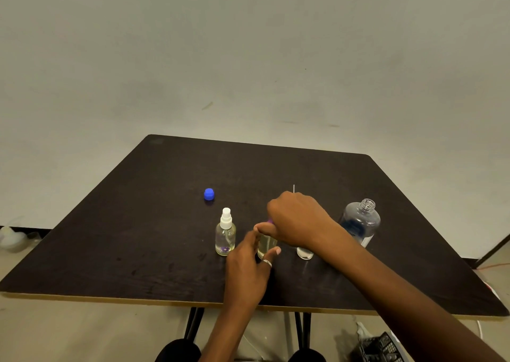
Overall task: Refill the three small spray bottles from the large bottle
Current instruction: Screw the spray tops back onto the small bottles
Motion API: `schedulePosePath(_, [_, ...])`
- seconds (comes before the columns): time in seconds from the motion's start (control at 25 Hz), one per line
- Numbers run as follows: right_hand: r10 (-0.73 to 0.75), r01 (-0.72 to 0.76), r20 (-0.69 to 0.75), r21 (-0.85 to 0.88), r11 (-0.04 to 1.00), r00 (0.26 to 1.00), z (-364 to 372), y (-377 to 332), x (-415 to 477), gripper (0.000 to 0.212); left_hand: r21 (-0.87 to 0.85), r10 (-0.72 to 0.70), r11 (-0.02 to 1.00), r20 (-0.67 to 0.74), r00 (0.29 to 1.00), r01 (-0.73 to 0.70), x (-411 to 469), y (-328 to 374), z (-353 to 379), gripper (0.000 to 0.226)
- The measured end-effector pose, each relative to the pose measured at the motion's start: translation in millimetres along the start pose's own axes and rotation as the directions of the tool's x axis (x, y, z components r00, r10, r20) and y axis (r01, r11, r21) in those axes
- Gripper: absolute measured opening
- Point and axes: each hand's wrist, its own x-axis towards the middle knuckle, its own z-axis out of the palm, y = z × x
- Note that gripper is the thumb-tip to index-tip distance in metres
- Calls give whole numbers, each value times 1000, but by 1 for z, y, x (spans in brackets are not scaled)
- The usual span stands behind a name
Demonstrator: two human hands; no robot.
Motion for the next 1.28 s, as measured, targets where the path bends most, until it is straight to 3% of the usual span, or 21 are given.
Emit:
schedulePosePath(0.2, [23,-23,5,-13,1000,1000,4,0,-1,52,-31,-1,1000,10,1000,2,0,3,0,34])
schedulePosePath(0.4, [-134,115,76,213,970,988,-1,13,-6,22,-77,8,997,2,1000,-8,-1,4,-2,33])
schedulePosePath(0.6, [-134,104,109,245,964,985,-3,16,-2,20,-66,24,998,15,1000,-23,-1,6,-3,33])
schedulePosePath(1.0, [-29,30,-10,115,993,1000,9,8,-6,29,-16,9,1000,-19,1000,-9,-1,7,-2,31])
schedulePosePath(1.28, [170,-163,-143,54,985,975,18,-11,-13,35,-1,17,1000,-16,1000,-17,-1,2,0,37])
